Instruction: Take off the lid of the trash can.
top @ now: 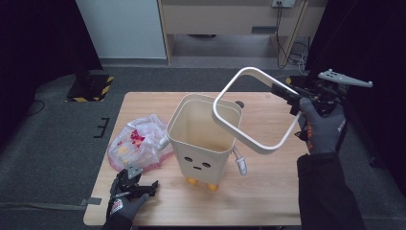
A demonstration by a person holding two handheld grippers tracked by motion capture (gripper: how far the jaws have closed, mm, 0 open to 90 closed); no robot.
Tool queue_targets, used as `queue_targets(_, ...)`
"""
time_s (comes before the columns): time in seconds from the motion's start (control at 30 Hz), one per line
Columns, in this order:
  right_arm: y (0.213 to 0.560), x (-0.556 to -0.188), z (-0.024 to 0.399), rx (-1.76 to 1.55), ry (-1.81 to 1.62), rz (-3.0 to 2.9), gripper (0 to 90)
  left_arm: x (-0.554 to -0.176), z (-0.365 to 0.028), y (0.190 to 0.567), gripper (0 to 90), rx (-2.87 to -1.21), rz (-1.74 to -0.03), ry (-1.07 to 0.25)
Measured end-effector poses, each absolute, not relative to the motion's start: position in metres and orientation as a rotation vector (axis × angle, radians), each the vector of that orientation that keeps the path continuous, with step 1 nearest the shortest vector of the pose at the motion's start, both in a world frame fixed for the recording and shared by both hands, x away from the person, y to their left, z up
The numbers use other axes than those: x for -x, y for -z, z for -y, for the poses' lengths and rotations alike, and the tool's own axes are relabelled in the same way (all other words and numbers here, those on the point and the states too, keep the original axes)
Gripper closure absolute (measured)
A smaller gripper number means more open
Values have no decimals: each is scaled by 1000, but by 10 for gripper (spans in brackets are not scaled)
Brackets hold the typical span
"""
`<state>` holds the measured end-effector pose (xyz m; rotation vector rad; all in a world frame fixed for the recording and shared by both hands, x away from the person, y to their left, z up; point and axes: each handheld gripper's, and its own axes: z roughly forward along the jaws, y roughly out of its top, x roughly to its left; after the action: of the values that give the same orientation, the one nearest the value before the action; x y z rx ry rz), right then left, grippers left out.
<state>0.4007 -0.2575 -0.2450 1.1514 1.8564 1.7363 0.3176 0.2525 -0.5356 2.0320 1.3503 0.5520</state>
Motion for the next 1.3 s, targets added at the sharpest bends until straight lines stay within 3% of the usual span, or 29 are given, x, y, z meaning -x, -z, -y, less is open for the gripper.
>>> queue_targets(0.33,279,-381,314,-1234,-1685,-1719,683,-318,-252,536,0,-2031,-1351,-553)
queue_targets(0.53,322,-376,336,-1307,-1667,-1667,683,-317,-252,536,0,-2030,-1354,-554)
queue_targets(1.03,439,-380,334,-1476,-1490,-1696,683,-317,-252,536,0,-2028,-1359,-555)
queue_targets(1.3,483,-385,328,-1535,-1368,-1787,682,-318,-251,536,0,-2023,-1368,-558)
